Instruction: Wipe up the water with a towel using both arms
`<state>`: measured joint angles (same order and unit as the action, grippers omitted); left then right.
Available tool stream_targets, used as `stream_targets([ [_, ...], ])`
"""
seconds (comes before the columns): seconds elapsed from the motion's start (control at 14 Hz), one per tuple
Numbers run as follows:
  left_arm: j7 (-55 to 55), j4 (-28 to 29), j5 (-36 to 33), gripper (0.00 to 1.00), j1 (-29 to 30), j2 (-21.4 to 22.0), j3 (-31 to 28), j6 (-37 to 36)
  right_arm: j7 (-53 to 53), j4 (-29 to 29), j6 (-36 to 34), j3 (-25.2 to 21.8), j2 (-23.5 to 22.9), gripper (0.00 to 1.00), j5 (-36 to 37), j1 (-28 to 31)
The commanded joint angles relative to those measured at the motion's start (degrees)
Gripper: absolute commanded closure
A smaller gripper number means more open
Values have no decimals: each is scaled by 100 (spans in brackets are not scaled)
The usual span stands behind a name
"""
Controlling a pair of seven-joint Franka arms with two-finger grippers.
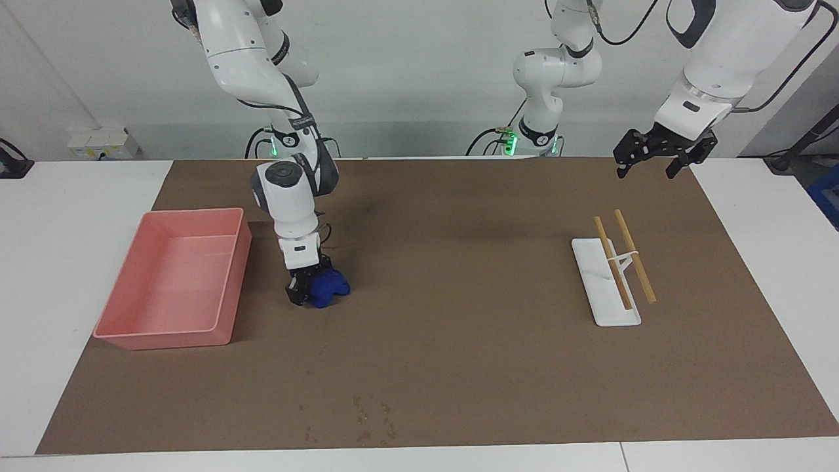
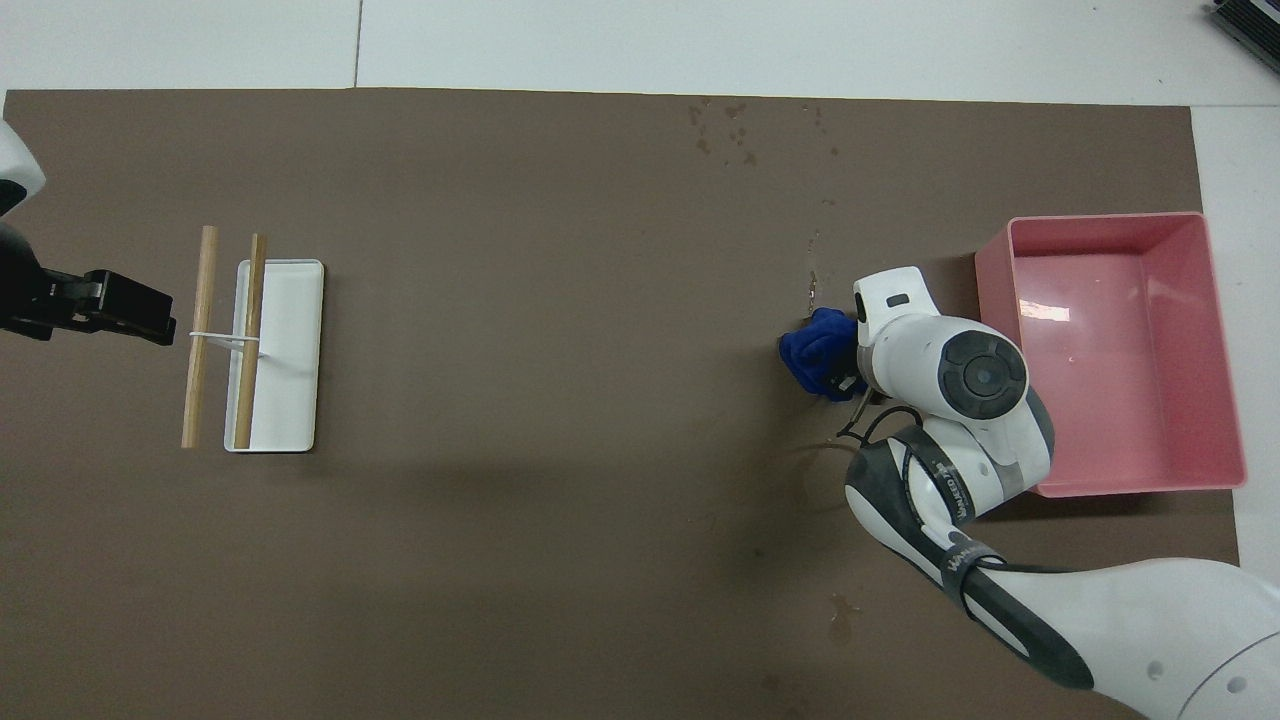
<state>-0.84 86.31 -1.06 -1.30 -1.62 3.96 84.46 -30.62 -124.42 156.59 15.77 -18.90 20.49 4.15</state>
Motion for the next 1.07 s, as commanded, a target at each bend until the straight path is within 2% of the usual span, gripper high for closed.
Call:
stream_targets([
  [0.0,-21,123,-96,0,-46,83,-44,71,-76,654,117,-30,-825,100,237,60],
  [0.14,-21,123,-96,0,-46,83,-35,71,-67,1050,91,-30,-1114,100,237,16],
  [0.29,-21,123,-96,0,-46,83,-44,71,169,1096,91,-22,-1186,100,237,7],
  [1.0,-21,123,-96,0,-46,91,-44,71,2804,-159,56,224,-949,100,175,7],
])
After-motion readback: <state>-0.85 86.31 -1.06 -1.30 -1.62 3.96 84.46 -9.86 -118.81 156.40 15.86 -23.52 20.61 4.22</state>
